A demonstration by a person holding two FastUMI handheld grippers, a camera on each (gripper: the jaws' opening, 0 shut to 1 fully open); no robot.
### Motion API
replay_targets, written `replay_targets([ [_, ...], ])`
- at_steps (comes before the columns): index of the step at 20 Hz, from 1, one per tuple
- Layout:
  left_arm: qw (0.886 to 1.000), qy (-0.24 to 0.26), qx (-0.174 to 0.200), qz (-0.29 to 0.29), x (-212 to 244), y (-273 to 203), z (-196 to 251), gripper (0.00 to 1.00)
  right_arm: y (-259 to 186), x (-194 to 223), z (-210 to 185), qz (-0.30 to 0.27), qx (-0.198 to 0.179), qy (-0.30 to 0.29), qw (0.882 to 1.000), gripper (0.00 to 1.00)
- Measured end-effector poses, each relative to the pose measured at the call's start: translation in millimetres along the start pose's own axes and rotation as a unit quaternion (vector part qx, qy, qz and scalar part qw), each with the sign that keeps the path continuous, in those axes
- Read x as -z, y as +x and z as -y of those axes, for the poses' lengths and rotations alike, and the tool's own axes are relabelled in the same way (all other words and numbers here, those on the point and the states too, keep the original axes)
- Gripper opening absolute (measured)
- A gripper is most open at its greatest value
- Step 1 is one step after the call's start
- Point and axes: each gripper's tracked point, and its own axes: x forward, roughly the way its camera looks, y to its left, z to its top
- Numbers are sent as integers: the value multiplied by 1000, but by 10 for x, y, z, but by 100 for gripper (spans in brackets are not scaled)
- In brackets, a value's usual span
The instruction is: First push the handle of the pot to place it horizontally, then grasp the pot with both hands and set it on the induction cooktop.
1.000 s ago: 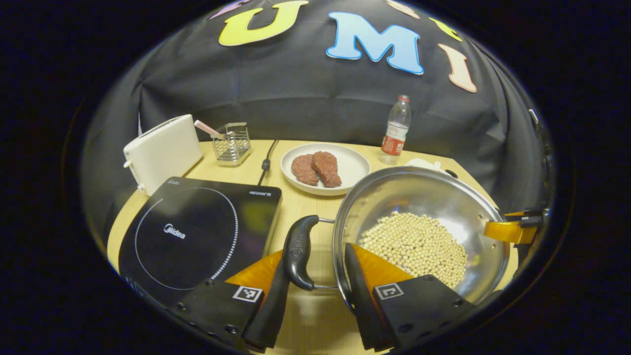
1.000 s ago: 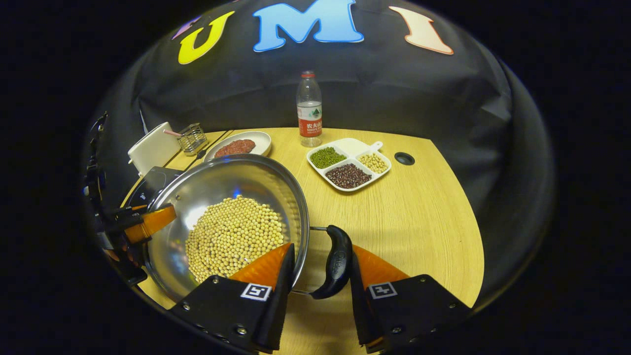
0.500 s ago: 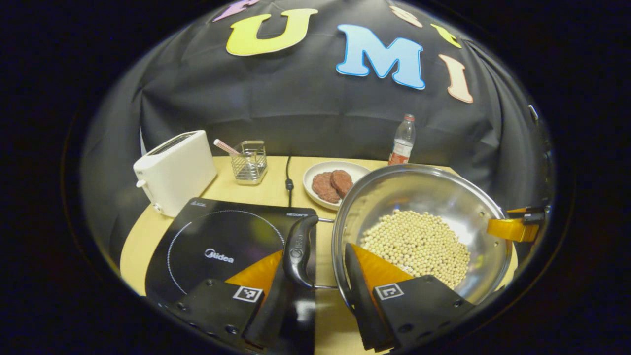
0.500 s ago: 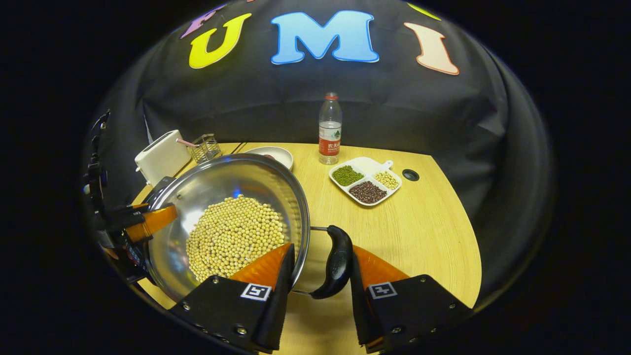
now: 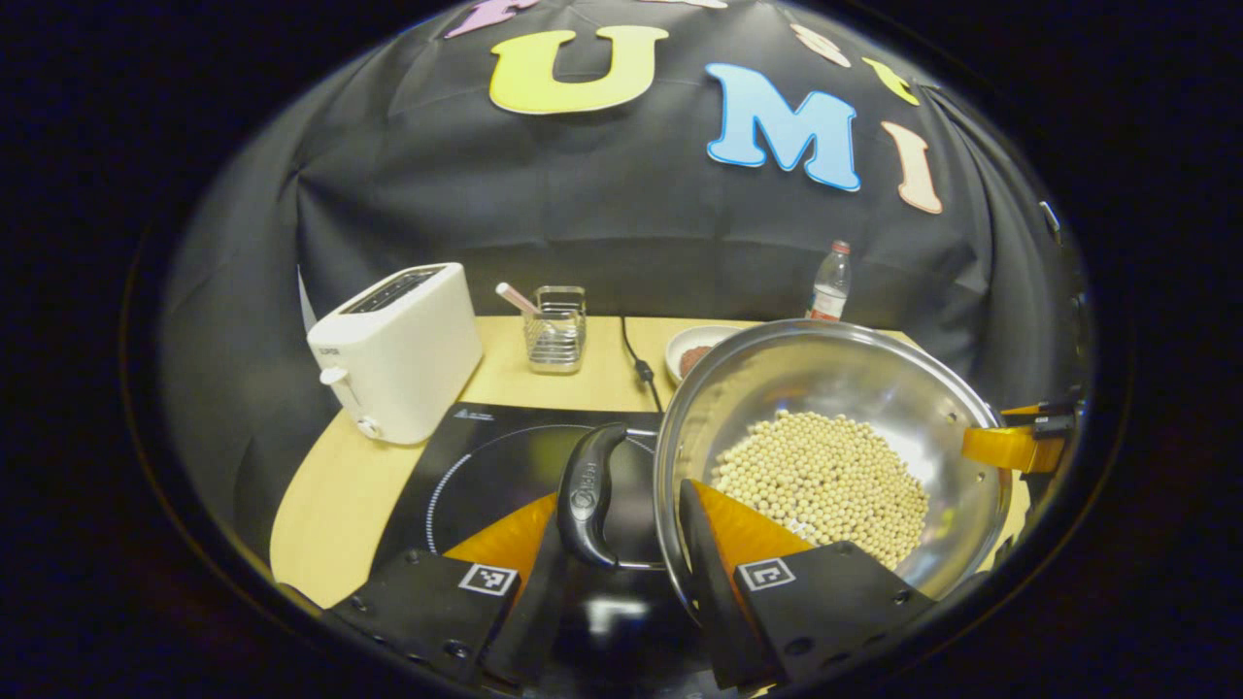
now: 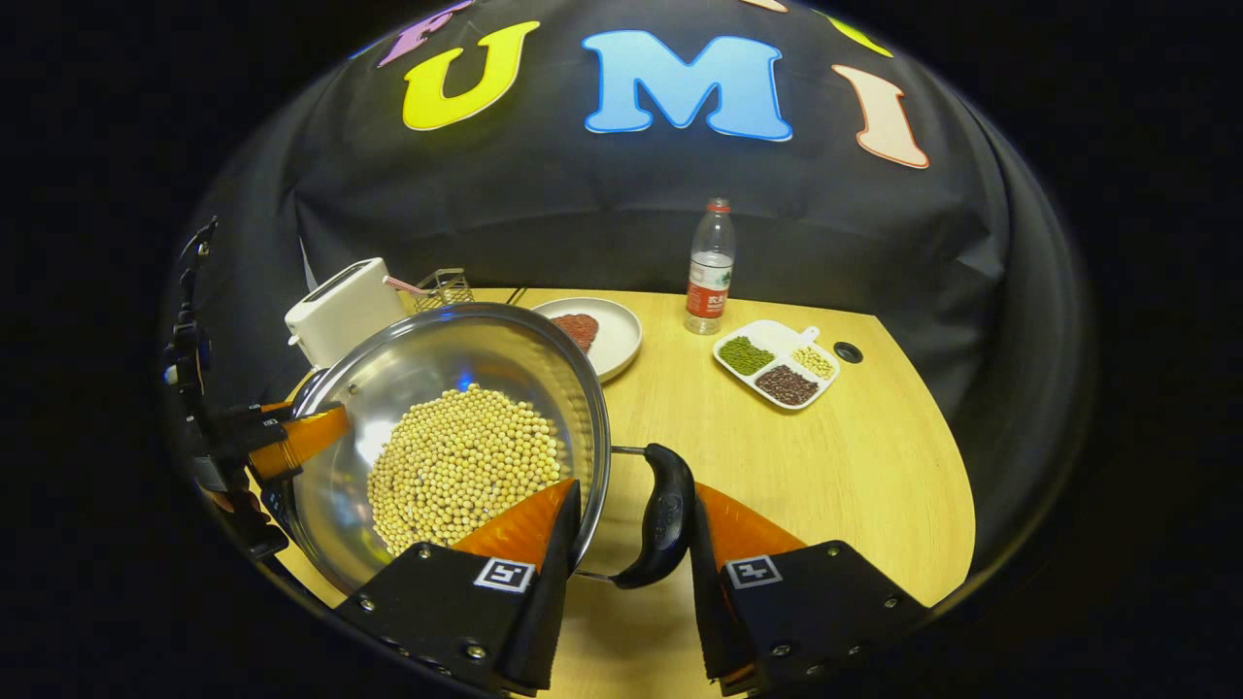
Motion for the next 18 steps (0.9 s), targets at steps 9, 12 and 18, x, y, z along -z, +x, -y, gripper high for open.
replay_targets([
  [9, 1000, -1, -26, -2, 29, -66, -1029, 68, 168, -49, -958, 2, -19, -5, 1000, 57],
  [12, 999, 0, -33, -6, 44, -47, -1337, 67, 261, -74, -1220, 1, -23, -4, 1000, 57],
  [18, 999, -2, -48, -18, 121, 62, -1805, 68, 489, -57, -1663, -11, -35, 0, 999, 57],
])
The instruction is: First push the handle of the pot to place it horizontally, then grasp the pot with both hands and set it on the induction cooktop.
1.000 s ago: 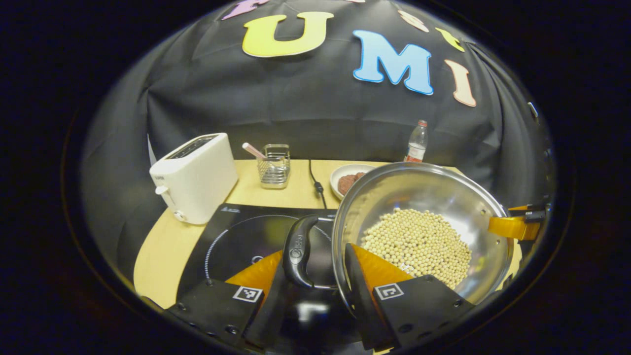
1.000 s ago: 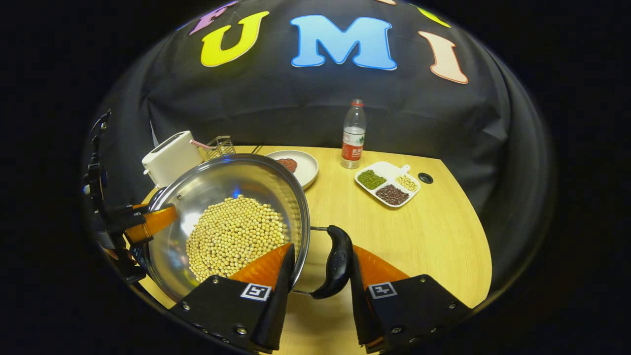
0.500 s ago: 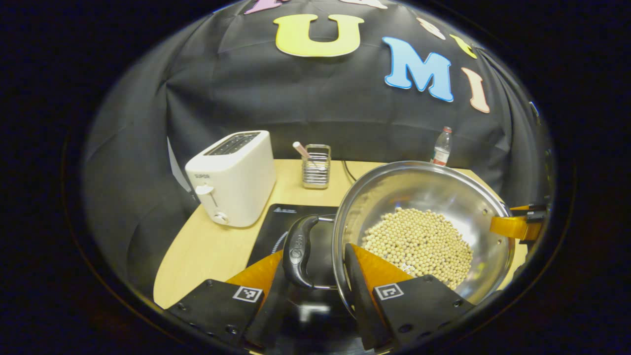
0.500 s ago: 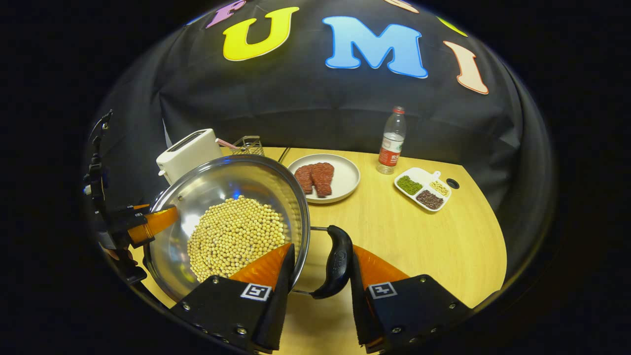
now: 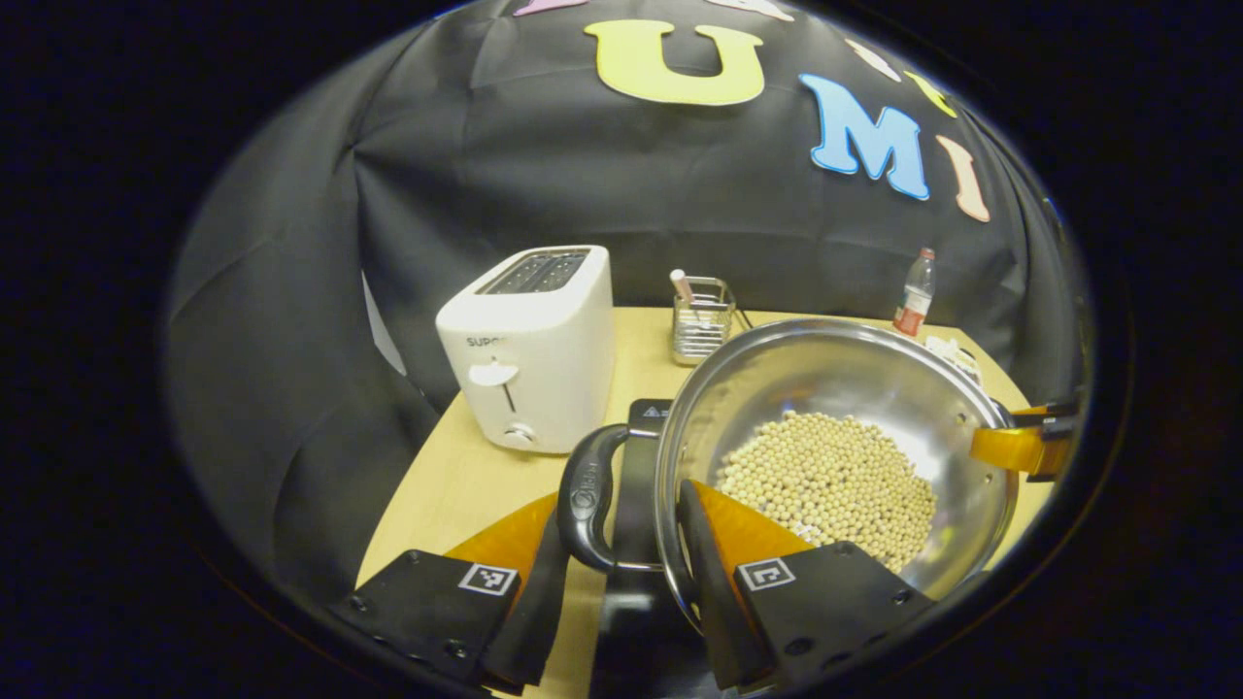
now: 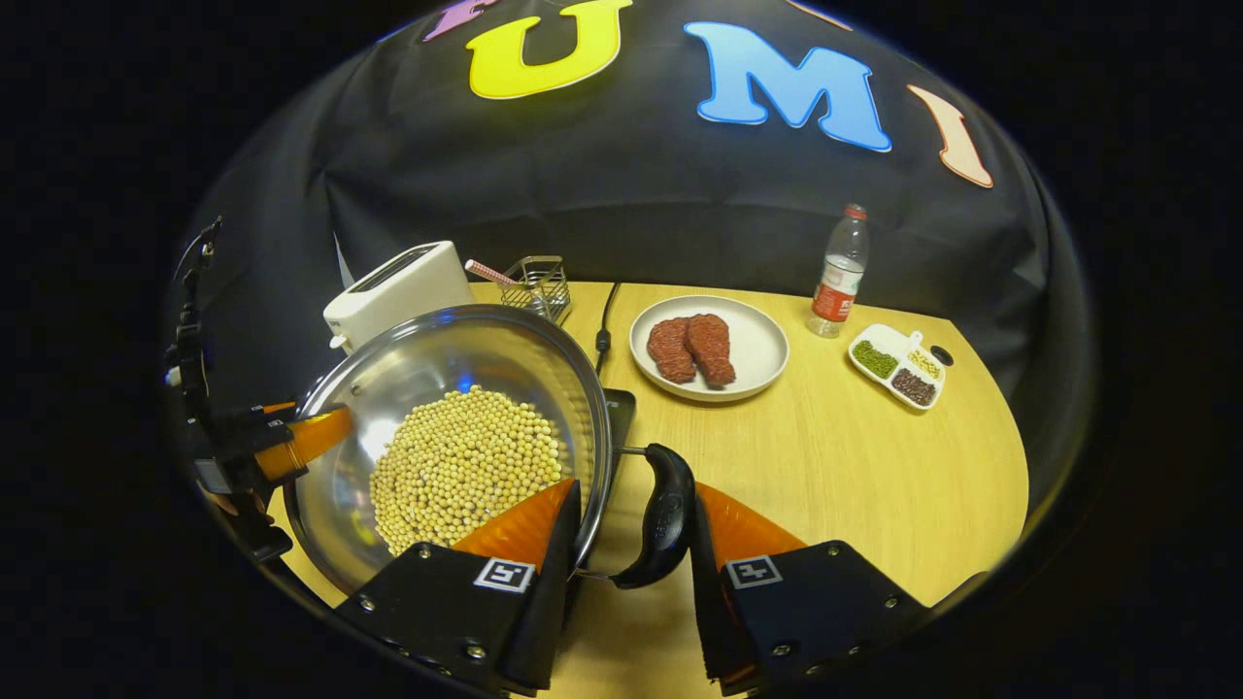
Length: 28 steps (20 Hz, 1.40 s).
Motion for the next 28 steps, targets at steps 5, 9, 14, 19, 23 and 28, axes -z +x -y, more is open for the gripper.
replay_targets([
  [5, 1000, -9, -8, -4, -18, 81, -140, 65, 159, -11, -180, -8, -13, 13, 1000, 57],
  [9, 998, 8, -45, 34, -125, 63, -222, 73, 127, -236, -146, 41, -10, 0, 999, 60],
  [14, 985, 19, -107, 133, -640, -355, -348, 99, -359, -868, 228, 160, 27, -17, 987, 98],
  [19, 969, 18, -119, 215, -1169, -836, -47, 98, -995, -1179, 694, 238, 40, -6, 970, 97],
  [23, 959, 11, -95, 266, -1529, -1337, 617, 98, -1600, -1215, 1046, 282, 41, -19, 958, 97],
  [28, 946, -3, -66, 317, -1707, -2099, 1542, 98, -2290, -1236, 1496, 334, 31, -32, 942, 97],
])
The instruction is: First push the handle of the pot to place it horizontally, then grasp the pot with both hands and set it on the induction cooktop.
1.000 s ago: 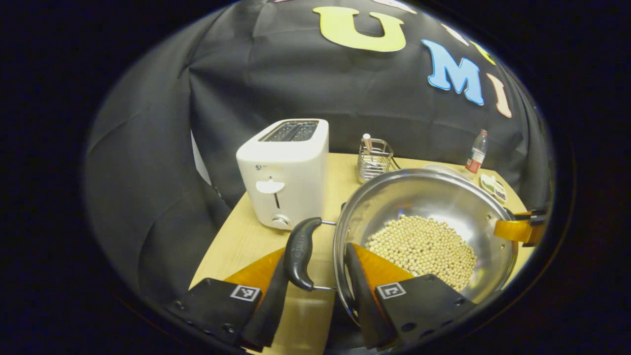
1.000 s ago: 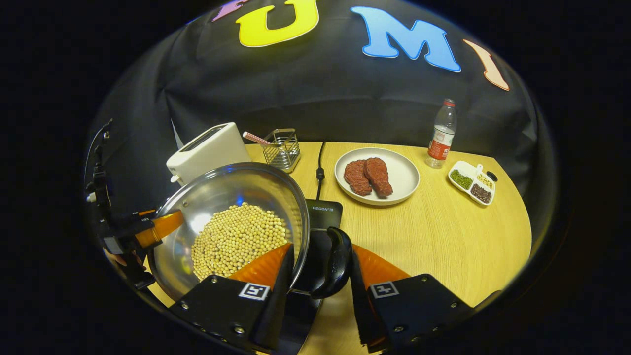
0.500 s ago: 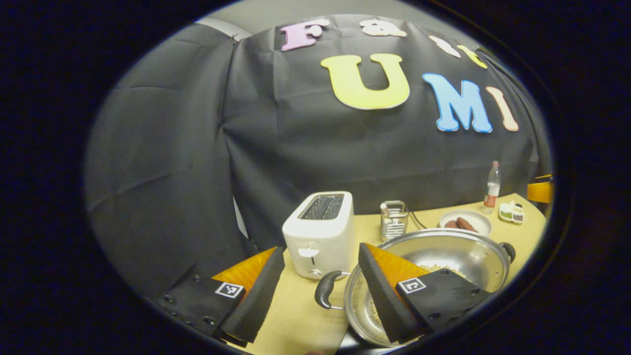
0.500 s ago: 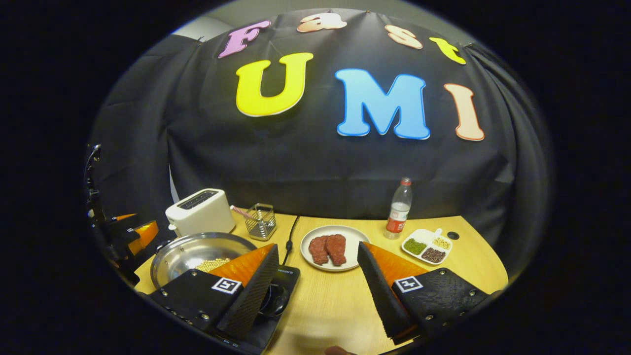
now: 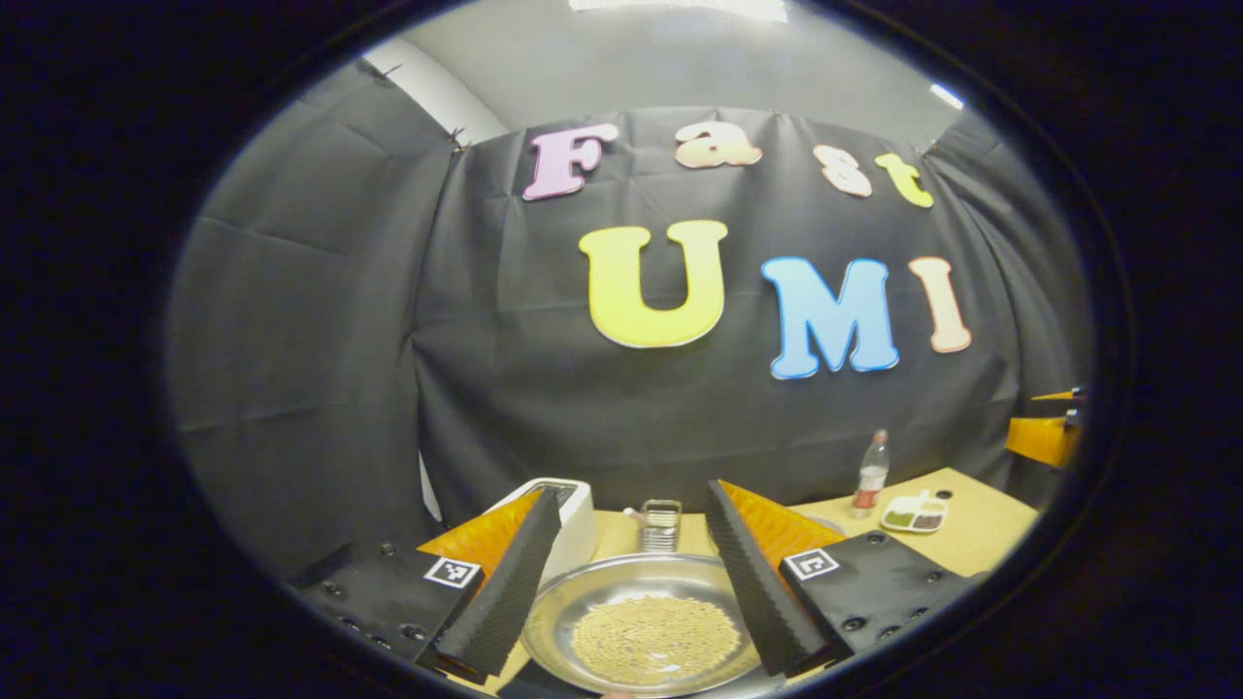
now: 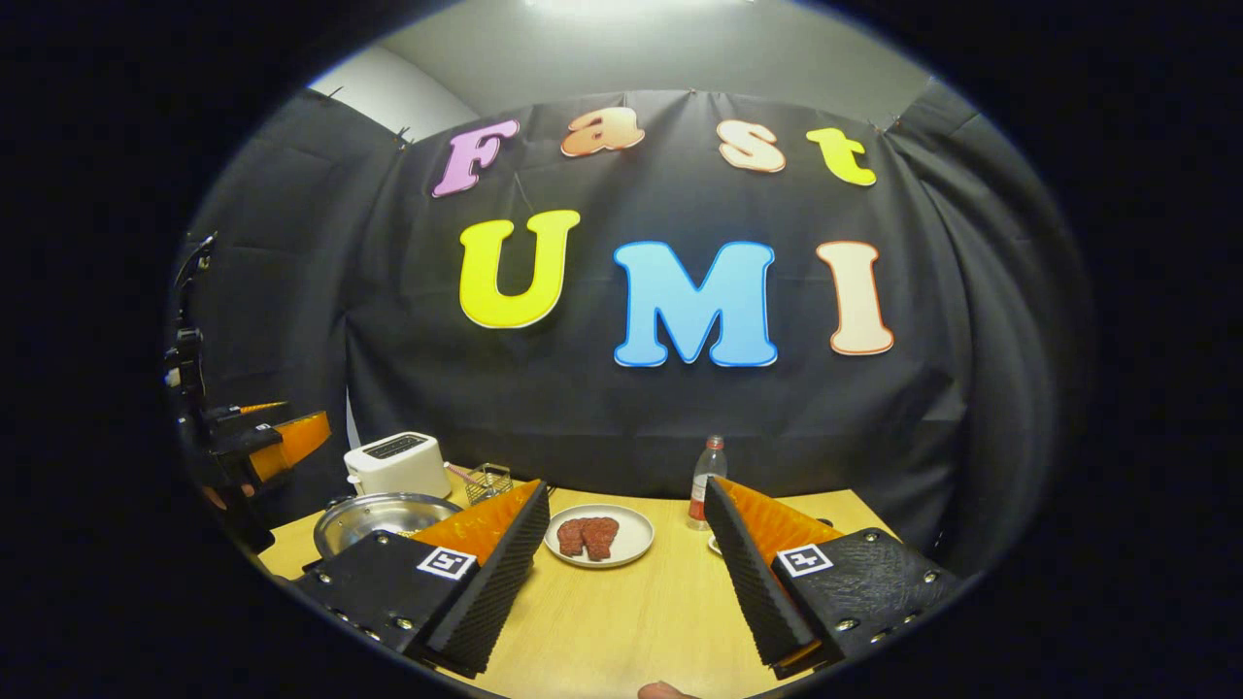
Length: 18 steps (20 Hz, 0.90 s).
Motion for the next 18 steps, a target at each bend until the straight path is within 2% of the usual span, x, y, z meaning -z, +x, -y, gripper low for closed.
replay_targets([
  [4, 999, 8, 12, 31, -316, -485, 489, 100, -442, -191, 273, 23, -20, 1, 1000, 97],
  [5, 999, 8, 12, 36, -381, -596, 578, 91, -539, -231, 330, 28, -20, 3, 999, 97],
  [8, 999, -5, 23, 41, -462, -916, 845, 90, -844, -331, 474, 46, -14, 11, 999, 97],
  [9, 999, -6, 27, 40, -471, -1018, 909, 100, -951, -371, 509, 55, -12, 12, 998, 97],
  [12, 998, 0, 39, 47, -541, -1253, 965, 98, -1196, -430, 578, 71, 5, 15, 997, 97],
  [13, 998, 4, 42, 48, -567, -1323, 963, 100, -1255, -446, 579, 76, 10, 18, 997, 97],
  [14, 998, 8, 45, 50, -600, -1386, 947, 98, -1315, -460, 571, 81, 14, 21, 996, 97],
  [18, 997, 7, 50, 61, -704, -1622, 828, 100, -1513, -476, 530, 96, 32, 27, 994, 97],
])
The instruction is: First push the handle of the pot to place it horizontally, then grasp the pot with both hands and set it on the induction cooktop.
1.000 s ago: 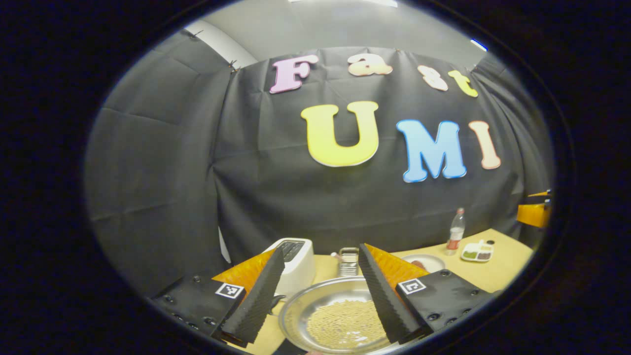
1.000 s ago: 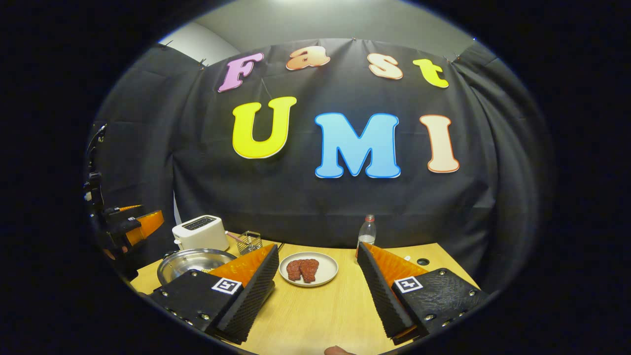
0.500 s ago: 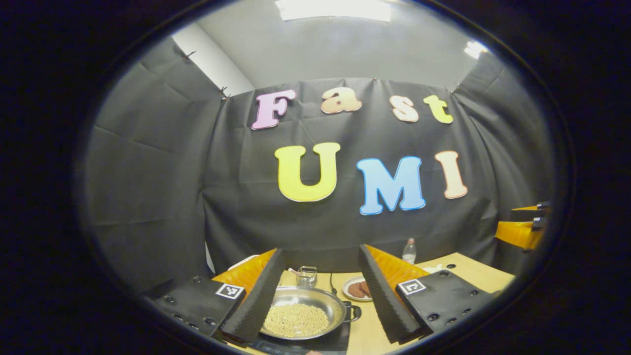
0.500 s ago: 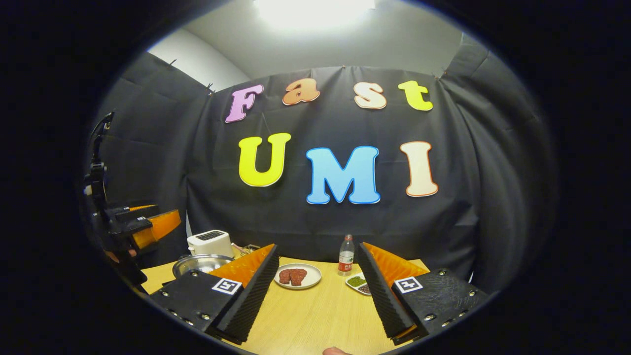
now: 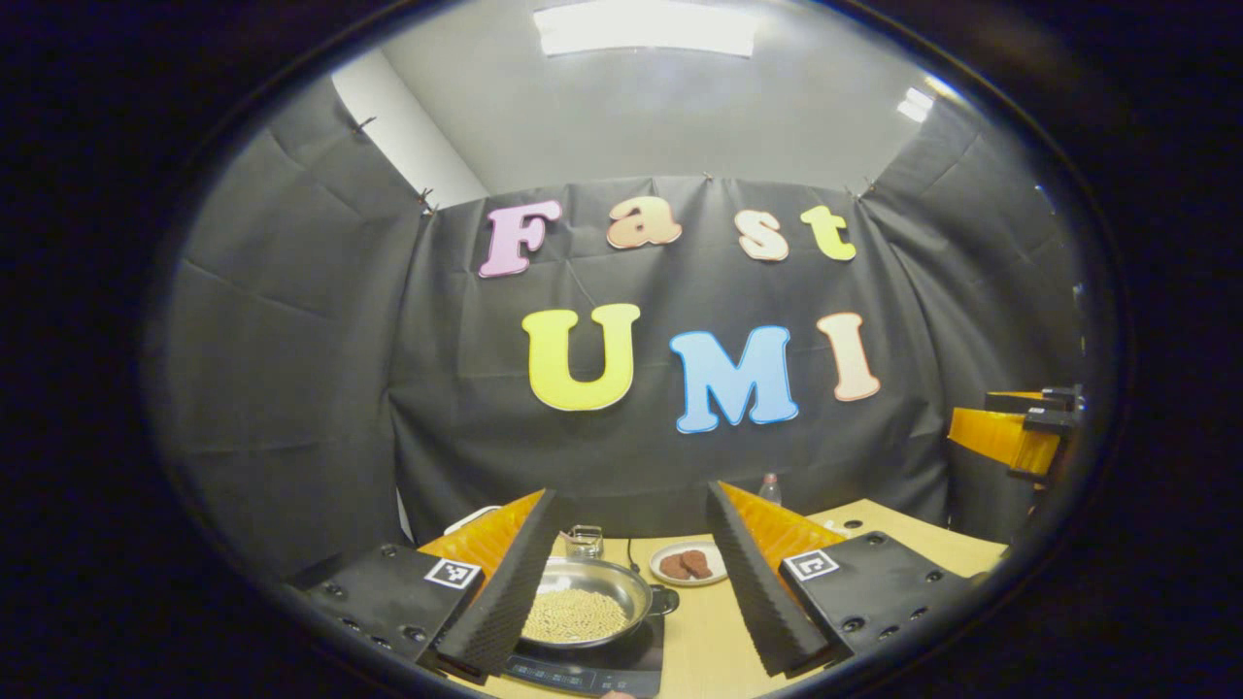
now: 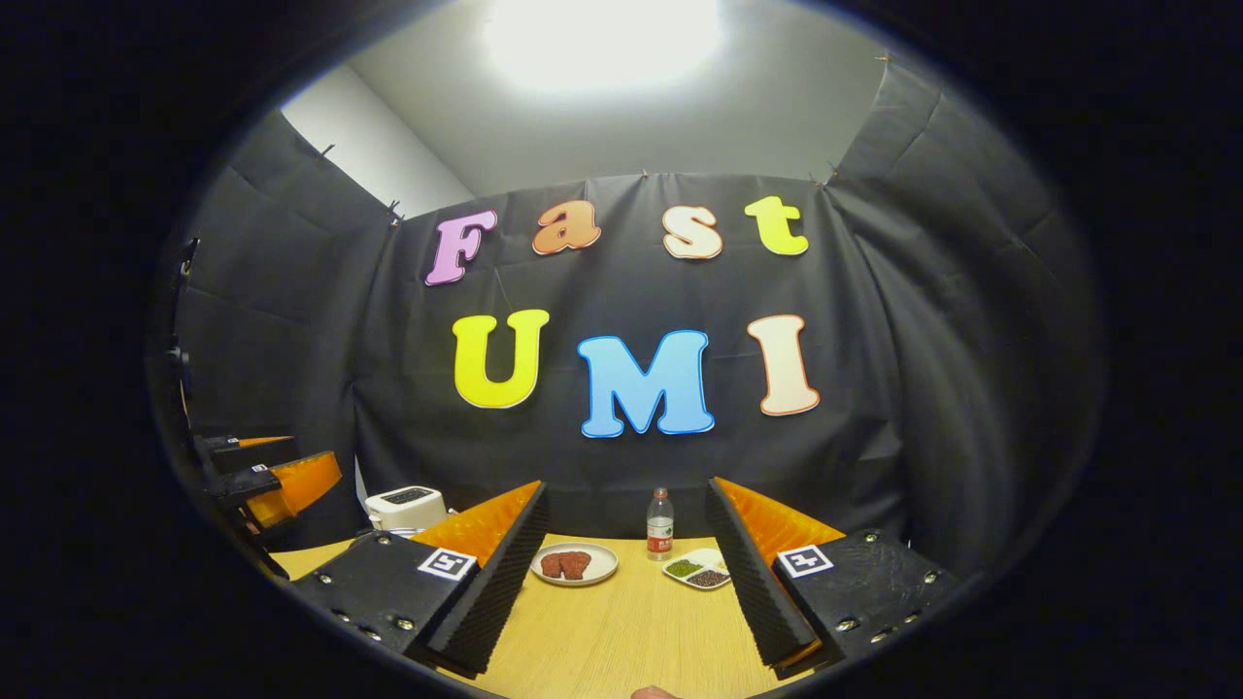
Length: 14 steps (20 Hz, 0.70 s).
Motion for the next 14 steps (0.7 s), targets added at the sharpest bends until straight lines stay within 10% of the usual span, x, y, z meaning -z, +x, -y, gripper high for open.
replay_targets([
  [14, 1000, -12, 0, 16, -90, -116, -241, 97, -76, -78, -71, 11, 18, -4, 1000, 97],
])
